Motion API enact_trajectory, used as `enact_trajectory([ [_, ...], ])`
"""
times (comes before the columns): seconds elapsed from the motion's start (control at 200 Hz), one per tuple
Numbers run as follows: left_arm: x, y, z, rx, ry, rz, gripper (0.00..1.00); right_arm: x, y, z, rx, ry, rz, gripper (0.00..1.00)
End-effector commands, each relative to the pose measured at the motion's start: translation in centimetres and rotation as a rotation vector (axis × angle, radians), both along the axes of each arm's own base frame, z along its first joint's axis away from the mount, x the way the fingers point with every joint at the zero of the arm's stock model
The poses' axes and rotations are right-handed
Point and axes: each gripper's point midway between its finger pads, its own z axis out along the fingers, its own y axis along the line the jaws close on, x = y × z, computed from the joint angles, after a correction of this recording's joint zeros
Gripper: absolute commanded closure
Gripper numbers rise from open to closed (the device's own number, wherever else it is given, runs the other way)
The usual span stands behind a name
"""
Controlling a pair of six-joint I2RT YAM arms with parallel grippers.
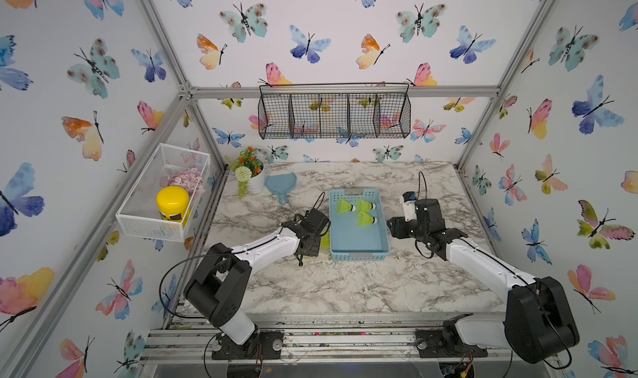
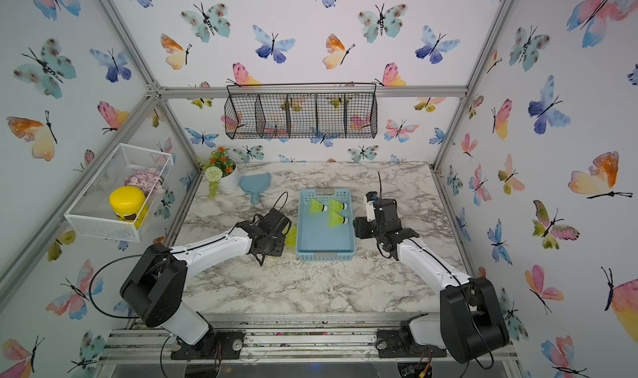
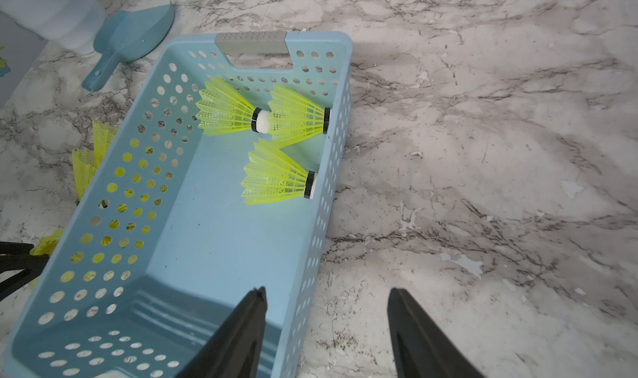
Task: Put the shuttlecocks into the storage box
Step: Pick up the shuttlecock at the center of the board, then place the shuttlecock in the storage box.
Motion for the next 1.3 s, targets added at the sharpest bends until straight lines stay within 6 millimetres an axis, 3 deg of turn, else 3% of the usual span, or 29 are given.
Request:
enact_trajectory([
  [0.0, 0.4, -0.1, 0.1, 0.016, -0.012, -0.001, 0.77, -0.3, 0.2, 0.3, 0.025, -0.007, 0.008, 0.37],
  [0.19, 0.3, 0.4, 1.1, 0.032, -0.041, 0.025, 0.97, -0.4, 0.4, 0.3, 0.032, -0.006, 0.021, 0.37],
  [0.38, 0.3, 1.2, 3.5, 0.024, -0.104, 0.054, 1.0, -0.4, 0.7, 0.6, 0.038, -0.017, 0.04, 0.37],
  [0.596, 0.7, 1.7, 8.2, -0.011, -0.209, 0.07, 1.0, -0.6, 1.6, 1.5, 0.065, -0.04, 0.098, 0.37],
  [0.796, 1.2, 1.5, 14.5, -0.104, -0.342, 0.069, 1.0, -1.0, 3.2, 2.9, 0.093, -0.101, 0.219, 0.36],
  [0.926, 1.6, 0.1, 19.0, -0.251, -0.443, 0.039, 1.0, -1.6, 4.7, 4.5, 0.11, -0.207, 0.347, 0.37],
  [1.056, 1.6, -2.9, 22.7, -0.463, -0.503, -0.05, 1.0, -3.8, 6.7, 6.9, 0.127, -0.432, 0.531, 0.4],
  [1.161, 1.5, -5.5, 24.6, -0.623, -0.492, -0.115, 1.0, -4.8, 7.6, 8.7, 0.136, -0.58, 0.598, 0.39],
  [1.296, 1.2, -8.8, 26.3, -0.801, -0.449, -0.19, 1.0, -4.4, 8.8, 9.4, 0.129, -0.612, 0.631, 0.39],
])
